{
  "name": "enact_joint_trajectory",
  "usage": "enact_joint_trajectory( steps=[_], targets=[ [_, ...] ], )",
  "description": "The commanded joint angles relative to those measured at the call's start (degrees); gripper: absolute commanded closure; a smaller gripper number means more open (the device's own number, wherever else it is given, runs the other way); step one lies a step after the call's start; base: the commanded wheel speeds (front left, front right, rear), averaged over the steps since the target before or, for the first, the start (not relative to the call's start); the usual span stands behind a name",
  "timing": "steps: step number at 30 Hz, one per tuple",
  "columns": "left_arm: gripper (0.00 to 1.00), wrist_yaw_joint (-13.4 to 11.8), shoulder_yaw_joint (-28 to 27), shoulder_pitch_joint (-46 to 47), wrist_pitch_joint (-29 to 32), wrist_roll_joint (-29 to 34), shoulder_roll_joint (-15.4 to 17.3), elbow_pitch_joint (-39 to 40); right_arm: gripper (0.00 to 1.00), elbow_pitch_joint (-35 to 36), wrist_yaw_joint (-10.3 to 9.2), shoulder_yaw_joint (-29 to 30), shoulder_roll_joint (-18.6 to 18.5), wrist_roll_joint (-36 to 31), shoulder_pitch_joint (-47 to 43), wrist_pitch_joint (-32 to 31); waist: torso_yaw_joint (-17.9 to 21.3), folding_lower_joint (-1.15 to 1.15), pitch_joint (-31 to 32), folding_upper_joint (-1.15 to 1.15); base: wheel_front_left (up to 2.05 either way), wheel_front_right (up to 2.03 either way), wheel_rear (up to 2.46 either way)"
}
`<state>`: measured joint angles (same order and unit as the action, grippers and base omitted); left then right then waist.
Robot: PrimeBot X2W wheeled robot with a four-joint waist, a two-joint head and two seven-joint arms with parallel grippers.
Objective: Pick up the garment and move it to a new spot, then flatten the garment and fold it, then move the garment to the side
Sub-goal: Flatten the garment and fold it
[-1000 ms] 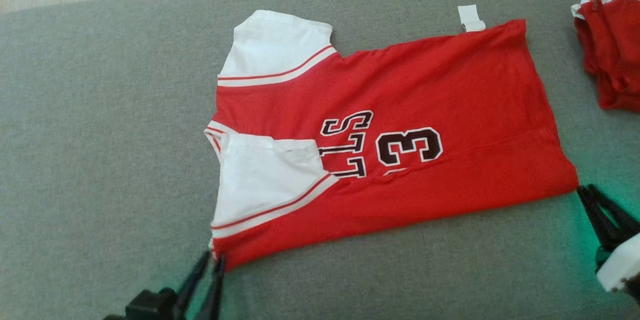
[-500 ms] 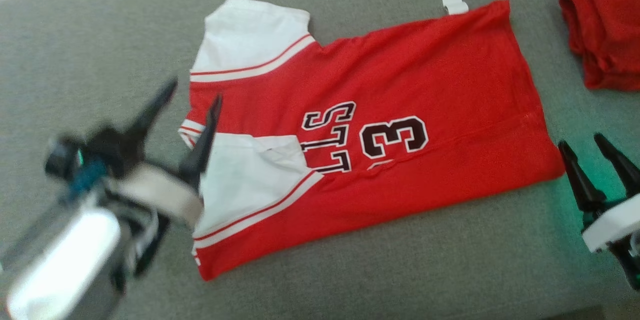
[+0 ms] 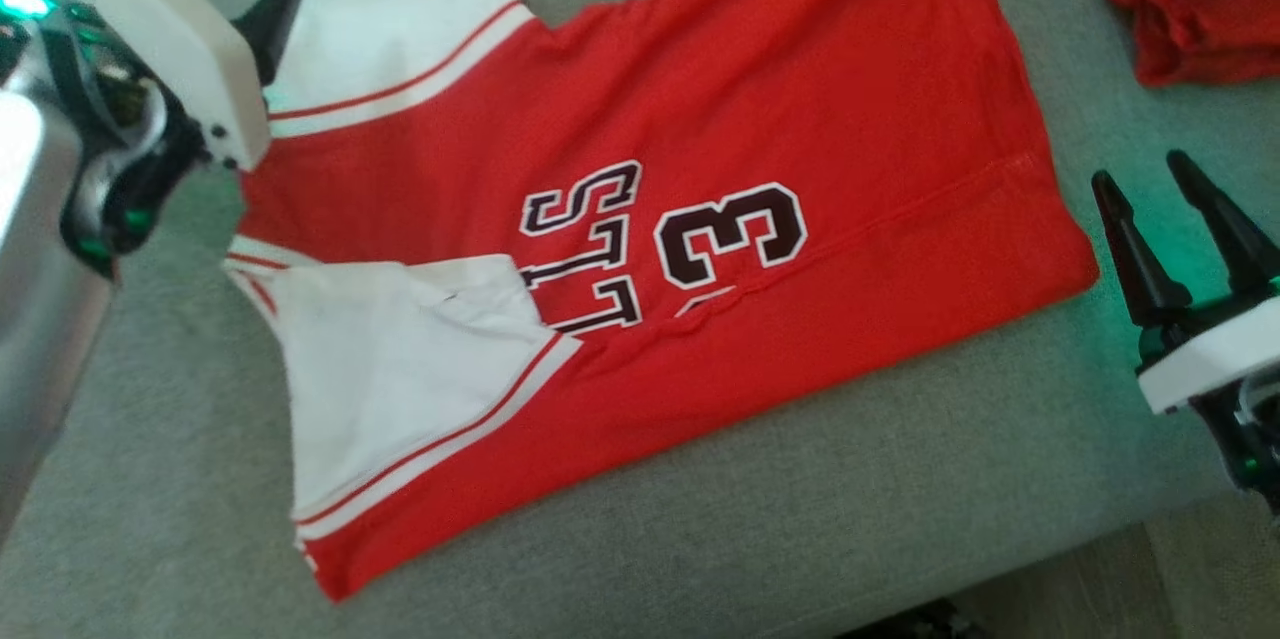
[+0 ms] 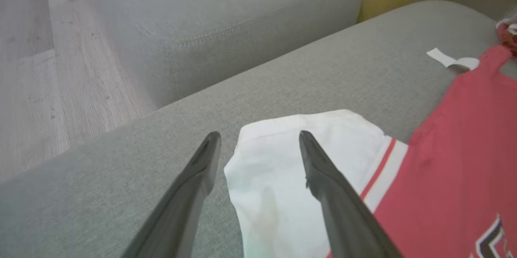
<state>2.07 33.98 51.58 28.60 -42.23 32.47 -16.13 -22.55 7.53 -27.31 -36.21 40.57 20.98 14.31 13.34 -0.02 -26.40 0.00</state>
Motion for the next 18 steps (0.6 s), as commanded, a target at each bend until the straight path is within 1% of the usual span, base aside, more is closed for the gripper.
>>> enact_joint_trajectory(
  steps=[1,6,11,14,18],
  targets=[
    [0.00,0.11,-1.82,3.56,2.46,-0.21,2.15,-0.81,0.00,1.15,-0.04,-0.15,-1.10,-0.34,0.03,0.69,2.14,0.02,-2.34,0.00,0.00,0.00,0.00],
    [0.00,-0.69,-0.54,4.69,7.91,-0.26,3.08,-5.22,0.00,0.86,-0.04,-0.30,-0.23,-0.32,0.39,0.69,3.21,0.02,-3.64,0.00,0.00,0.00,0.00],
    [0.00,-1.35,0.07,4.36,9.22,0.40,4.18,-5.78,0.00,0.49,-0.04,-0.28,0.11,-0.33,0.52,0.69,3.56,0.02,-3.95,0.00,0.00,0.00,0.00],
    [0.00,-1.60,-0.13,3.81,9.34,-0.20,4.22,-5.43,0.00,0.18,-0.04,-0.10,0.17,-0.49,0.44,0.69,3.54,0.02,-3.94,0.00,0.00,0.00,0.00],
    [0.00,-0.80,-1.46,2.72,9.80,-4.19,2.59,-4.35,0.00,-0.09,-0.04,0.08,0.35,-0.75,0.38,0.69,3.45,0.02,-3.84,0.00,0.00,0.00,0.00]
  ],
)
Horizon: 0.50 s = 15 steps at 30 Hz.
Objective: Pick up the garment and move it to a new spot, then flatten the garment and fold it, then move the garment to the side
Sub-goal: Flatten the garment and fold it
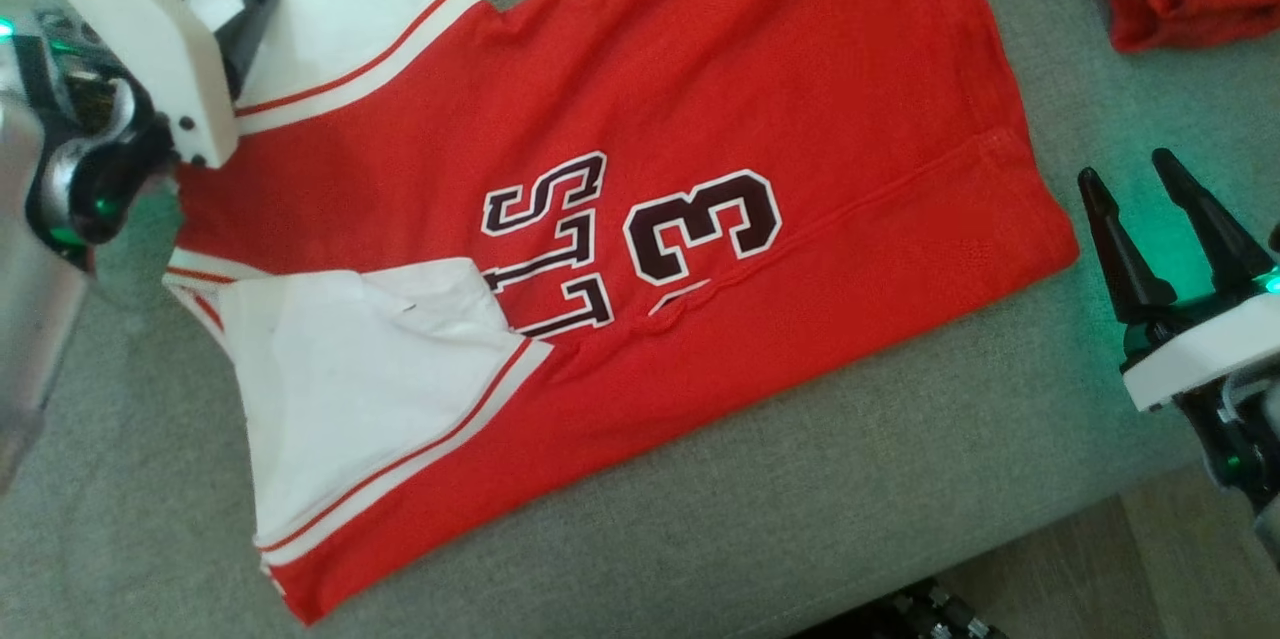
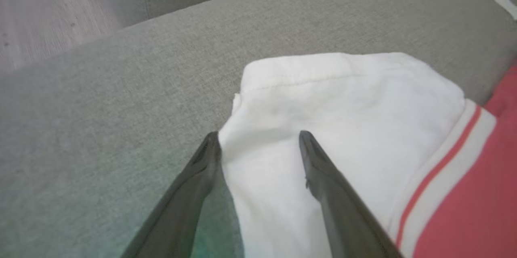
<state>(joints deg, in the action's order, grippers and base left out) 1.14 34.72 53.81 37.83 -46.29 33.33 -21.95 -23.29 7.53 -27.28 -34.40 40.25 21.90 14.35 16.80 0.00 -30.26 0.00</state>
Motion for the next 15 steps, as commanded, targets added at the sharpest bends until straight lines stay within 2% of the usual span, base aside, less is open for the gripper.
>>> enact_joint_trajectory(
  steps=[1,9,15],
  targets=[
    [0.00,0.35,-2.55,0.37,0.67,-1.09,1.30,1.88,0.00,0.61,-0.04,0.20,-1.42,-0.52,-0.54,0.64,-0.03,0.00,0.01,0.00,0.00,0.00,0.00],
    [0.00,1.99,-2.81,1.07,1.17,-4.10,-0.82,5.37,0.00,0.33,-0.04,1.49,-0.83,-1.24,-0.95,0.64,0.07,0.00,0.25,0.00,0.00,0.00,0.00],
    [0.00,2.97,-1.32,2.65,-0.72,-1.03,-0.27,6.69,0.00,0.22,-0.04,1.68,-0.20,-1.74,-1.26,0.64,0.46,0.00,0.65,0.00,0.00,0.00,0.00]
  ],
)
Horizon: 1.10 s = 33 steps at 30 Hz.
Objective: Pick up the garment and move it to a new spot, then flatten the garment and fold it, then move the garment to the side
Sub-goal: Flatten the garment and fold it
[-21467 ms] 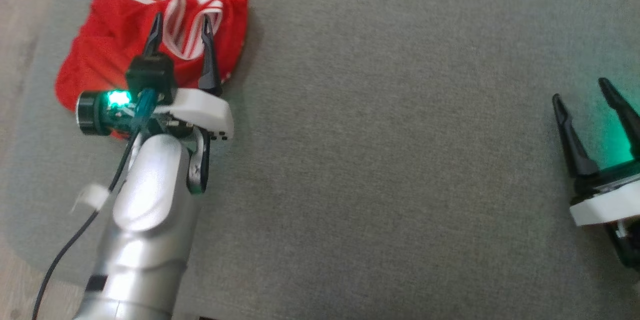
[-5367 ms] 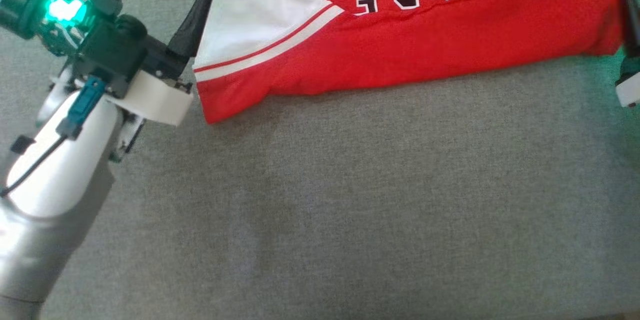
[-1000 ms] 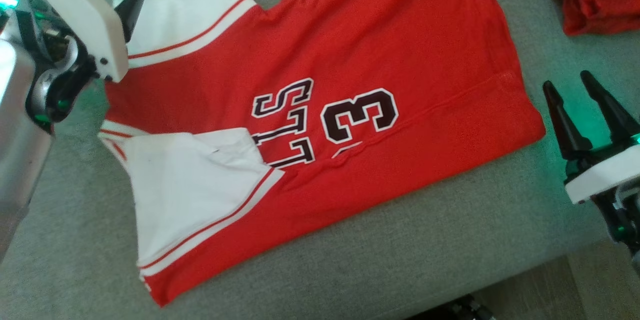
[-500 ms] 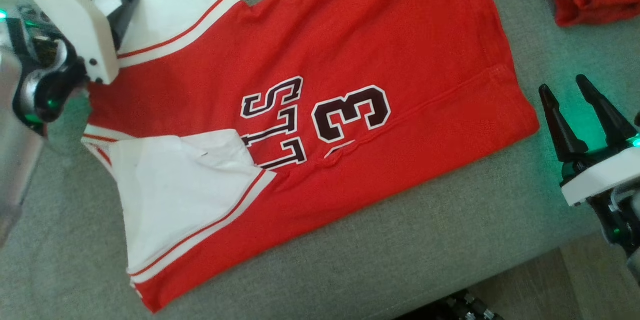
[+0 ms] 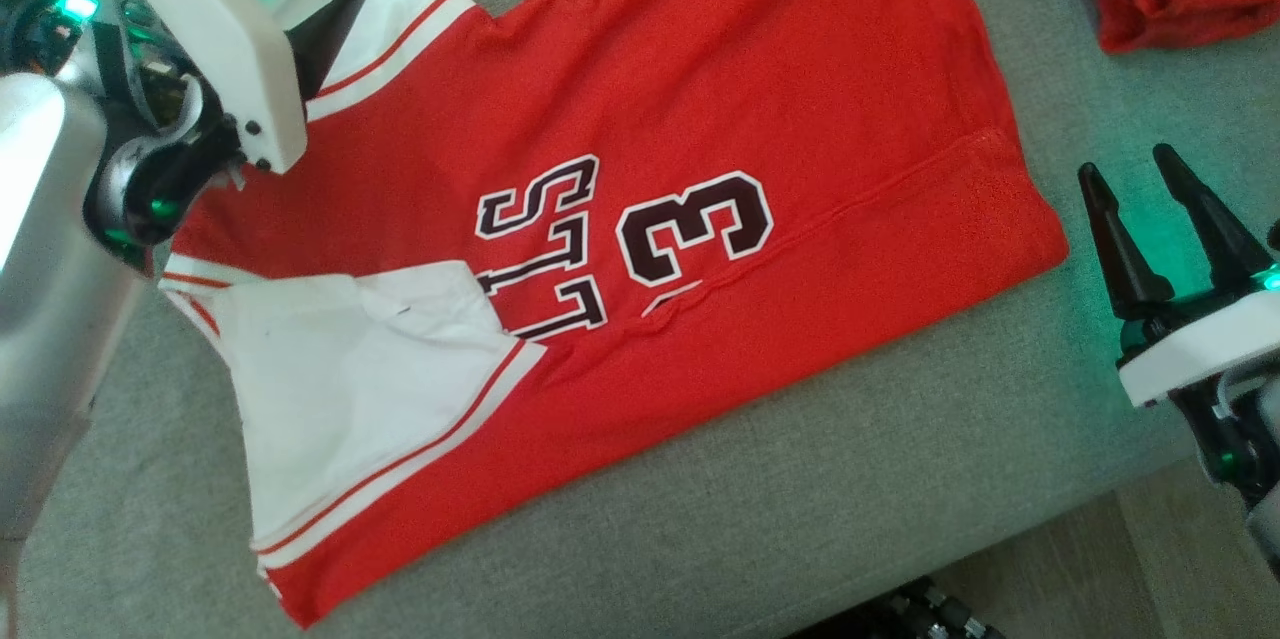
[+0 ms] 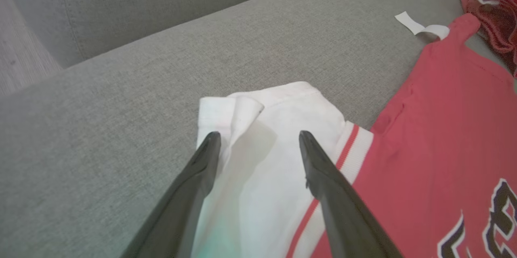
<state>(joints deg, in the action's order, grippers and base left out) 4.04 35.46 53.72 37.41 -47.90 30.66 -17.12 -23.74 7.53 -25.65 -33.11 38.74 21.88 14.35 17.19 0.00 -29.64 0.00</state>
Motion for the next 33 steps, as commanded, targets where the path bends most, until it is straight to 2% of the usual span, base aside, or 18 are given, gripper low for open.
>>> enact_joint_trajectory(
  steps=[1,7,14,17,18,19,20,22,25,33],
  targets=[
    [0.00,0.10,-1.83,2.96,-0.70,1.25,2.60,1.72,0.00,0.67,-0.04,-0.02,-1.34,-0.32,-1.21,0.64,0.18,0.00,0.08,0.00,0.00,0.00,0.00],
    [0.00,0.77,-0.12,4.40,-4.47,6.31,4.38,0.20,0.00,0.84,-0.04,-0.52,-0.75,-0.40,-0.96,0.64,0.79,0.00,0.11,0.00,0.00,0.00,0.00],
    [0.00,1.30,0.58,6.00,-8.54,8.69,4.17,-2.34,0.00,0.61,-0.04,-0.60,-0.77,-0.24,-0.85,0.64,1.22,0.00,0.00,0.00,0.00,0.00,0.00],
    [0.49,1.49,0.78,6.41,-9.04,8.80,4.13,-3.36,0.00,0.45,-0.04,-0.71,-0.70,-0.13,-0.80,0.64,1.36,0.00,0.00,0.00,0.00,0.00,0.00],
    [0.49,1.49,0.78,6.41,-9.04,8.80,4.13,-3.36,0.00,0.45,-0.04,-0.71,-0.70,-0.13,-0.80,0.64,1.36,0.00,0.00,0.00,0.00,0.00,0.00],
    [0.56,1.53,0.82,6.52,-9.08,8.79,4.16,-3.68,0.00,0.42,-0.04,-0.75,-0.69,-0.08,-0.77,0.64,1.41,0.00,-0.04,0.00,0.00,0.00,0.00],
    [0.59,1.52,0.86,6.61,-9.03,8.82,4.24,-4.05,0.00,0.41,-0.04,-0.77,-0.67,-0.04,-0.74,0.64,1.46,0.00,-0.08,0.00,0.00,0.00,0.00],
    [0.60,1.58,0.93,6.84,-9.17,9.00,4.59,-4.73,0.00,0.43,-0.04,-0.90,-0.65,0.03,-0.68,0.64,1.55,0.00,-0.23,0.00,0.00,0.00,0.00],
    [0.99,1.60,1.20,7.23,-9.56,9.57,4.95,-5.51,0.00,0.54,-0.04,-1.16,-0.63,0.16,-0.54,0.64,1.65,0.00,-0.45,0.00,0.00,0.00,0.00],
    [1.00,1.82,2.31,8.66,-12.36,12.25,5.99,-6.26,0.00,1.72,-0.04,-3.37,-1.23,0.55,2.46,0.64,1.77,0.00,-0.60,0.00,0.00,0.00,0.00]
  ],
)
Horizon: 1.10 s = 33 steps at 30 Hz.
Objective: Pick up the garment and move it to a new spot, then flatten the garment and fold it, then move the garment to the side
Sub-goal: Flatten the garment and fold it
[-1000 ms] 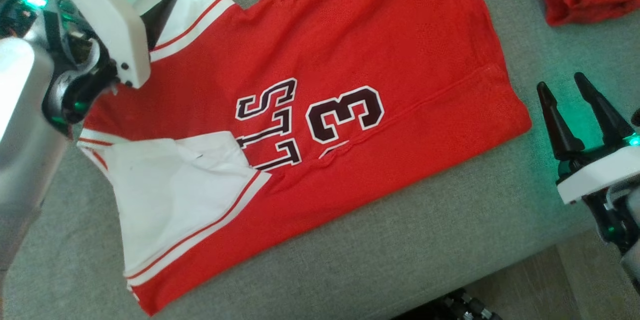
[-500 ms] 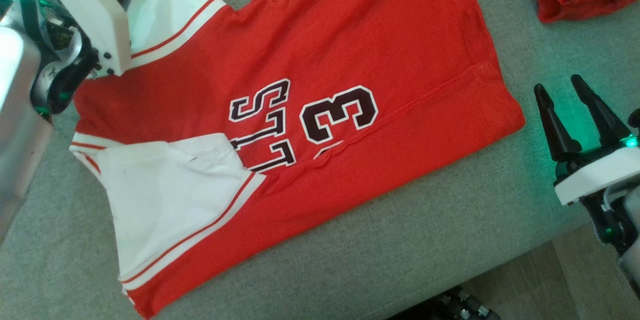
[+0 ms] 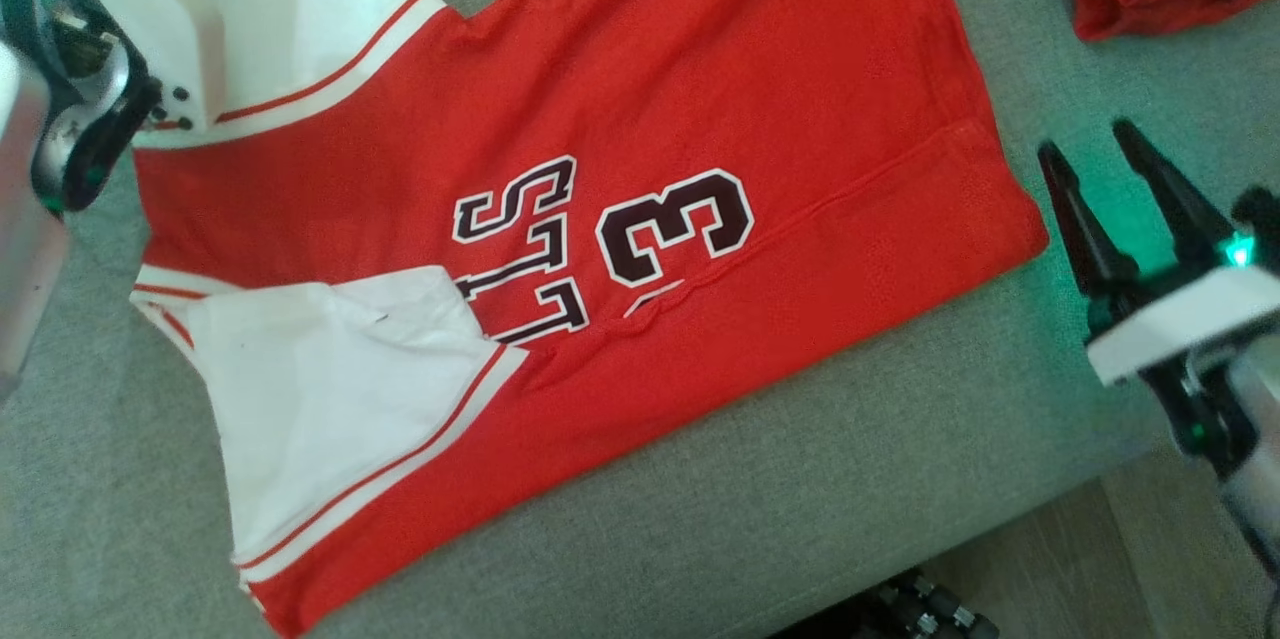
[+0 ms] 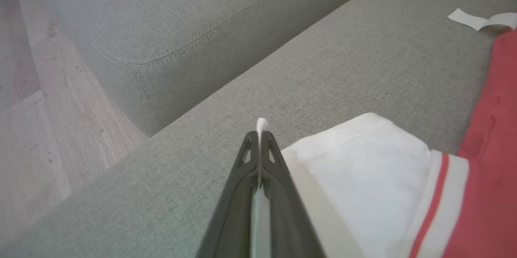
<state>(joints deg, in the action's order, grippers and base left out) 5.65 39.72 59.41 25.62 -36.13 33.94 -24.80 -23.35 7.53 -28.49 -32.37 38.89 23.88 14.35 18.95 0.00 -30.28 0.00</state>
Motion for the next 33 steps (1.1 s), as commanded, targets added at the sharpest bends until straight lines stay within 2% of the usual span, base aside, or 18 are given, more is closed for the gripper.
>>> enact_joint_trajectory(
  steps=[1,3,8,15,21,33],
  targets=[
    [1.00,0.35,-1.84,3.35,-1.40,0.76,2.85,1.38,0.00,1.61,-0.04,-2.28,-2.37,1.50,2.71,0.64,0.01,0.00,0.10,0.00,0.00,0.00,0.00],
    [1.00,0.51,-1.61,3.78,-1.82,0.94,3.01,1.58,0.00,1.26,-0.04,-4.64,-2.71,2.91,5.89,0.06,0.01,0.00,0.12,0.00,0.00,0.00,0.00],
    [1.00,0.84,-0.98,4.78,-1.54,0.79,3.14,2.47,0.00,-1.94,-0.04,-10.33,-1.53,7.58,16.54,-6.00,-0.62,0.00,-0.12,0.00,0.00,0.00,0.00],
    [1.00,1.01,-0.08,5.81,-1.79,0.69,1.96,3.72,0.00,-10.91,-0.04,-16.42,1.72,13.32,28.06,-11.76,-3.22,0.00,-0.94,0.00,0.00,0.00,0.00],
    [1.00,1.12,0.19,6.56,-2.87,0.61,1.53,4.14,0.00,-15.50,-0.04,-21.10,3.12,18.17,33.21,-12.37,-4.88,0.00,-1.49,0.00,0.00,0.00,0.00],
    [1.00,1.31,1.12,8.18,-3.87,0.66,0.87,3.90,0.00,-22.20,-0.04,-27.57,4.42,23.19,39.88,-10.24,-6.72,0.00,-2.61,0.00,0.00,0.00,0.00]
  ],
)
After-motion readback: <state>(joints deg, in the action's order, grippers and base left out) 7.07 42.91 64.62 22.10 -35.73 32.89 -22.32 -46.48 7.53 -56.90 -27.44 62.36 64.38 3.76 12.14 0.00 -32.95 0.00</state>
